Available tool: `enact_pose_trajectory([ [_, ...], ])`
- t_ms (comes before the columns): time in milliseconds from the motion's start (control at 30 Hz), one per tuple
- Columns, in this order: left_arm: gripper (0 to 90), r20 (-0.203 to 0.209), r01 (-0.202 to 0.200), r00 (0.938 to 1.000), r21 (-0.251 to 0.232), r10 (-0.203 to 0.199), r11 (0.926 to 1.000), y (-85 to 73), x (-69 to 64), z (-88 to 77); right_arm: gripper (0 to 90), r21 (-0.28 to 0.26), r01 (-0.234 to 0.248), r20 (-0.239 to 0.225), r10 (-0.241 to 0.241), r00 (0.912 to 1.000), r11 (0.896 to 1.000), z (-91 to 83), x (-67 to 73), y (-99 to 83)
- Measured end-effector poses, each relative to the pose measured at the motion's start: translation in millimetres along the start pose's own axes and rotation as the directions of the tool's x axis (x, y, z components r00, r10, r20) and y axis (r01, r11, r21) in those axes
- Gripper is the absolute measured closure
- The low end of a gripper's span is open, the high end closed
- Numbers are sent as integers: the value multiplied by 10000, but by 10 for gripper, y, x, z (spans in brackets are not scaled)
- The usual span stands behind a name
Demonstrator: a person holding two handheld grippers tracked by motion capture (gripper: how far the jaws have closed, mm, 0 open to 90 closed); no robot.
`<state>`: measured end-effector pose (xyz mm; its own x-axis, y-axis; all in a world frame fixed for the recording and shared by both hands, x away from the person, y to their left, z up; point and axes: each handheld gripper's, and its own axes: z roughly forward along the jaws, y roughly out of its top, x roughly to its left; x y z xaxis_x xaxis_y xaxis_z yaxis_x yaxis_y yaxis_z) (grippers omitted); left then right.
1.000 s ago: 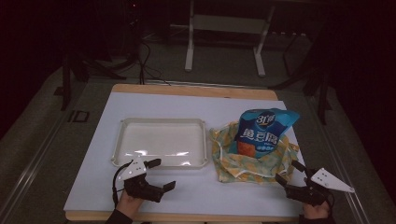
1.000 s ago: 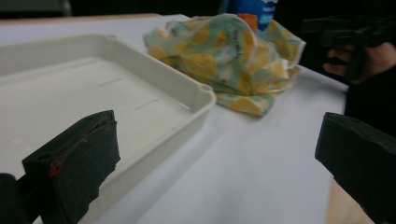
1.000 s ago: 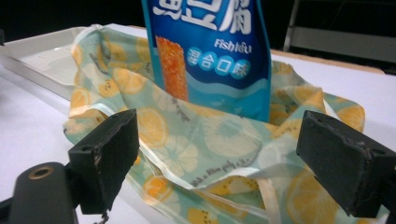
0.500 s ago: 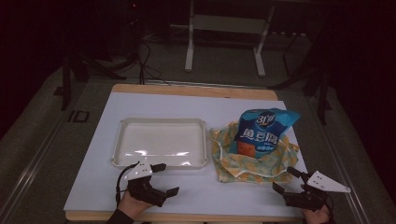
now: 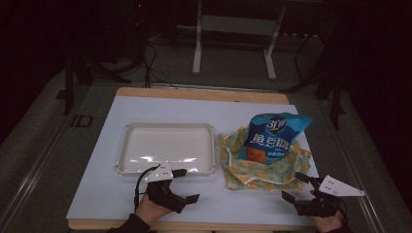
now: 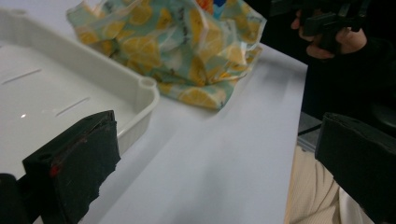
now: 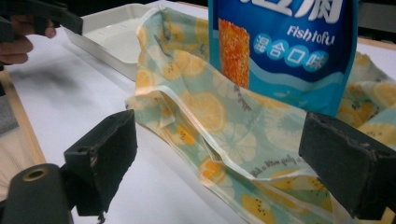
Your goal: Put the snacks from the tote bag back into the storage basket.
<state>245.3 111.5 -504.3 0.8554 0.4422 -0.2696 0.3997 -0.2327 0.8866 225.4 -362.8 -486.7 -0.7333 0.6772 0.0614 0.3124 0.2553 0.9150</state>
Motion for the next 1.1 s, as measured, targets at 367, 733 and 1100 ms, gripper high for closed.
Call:
enact_pose_trajectory([
  [367, 19, 418, -399, 9983, 114, 394, 9991, 255, -69, 213, 137, -43, 382, 37, -382, 9993, 9993, -45, 1, 132],
  [733, 18, 650, -731, 9953, 88, 723, 9973, 480, -64, 402, 132, -190, 654, 61, -653, 9978, 9977, -60, -2, 305],
  [1100, 18, 800, -1042, 9914, 43, 1036, 9945, 737, -9, 591, 121, -632, 923, 304, -905, 9954, 9937, -32, -100, 552],
])
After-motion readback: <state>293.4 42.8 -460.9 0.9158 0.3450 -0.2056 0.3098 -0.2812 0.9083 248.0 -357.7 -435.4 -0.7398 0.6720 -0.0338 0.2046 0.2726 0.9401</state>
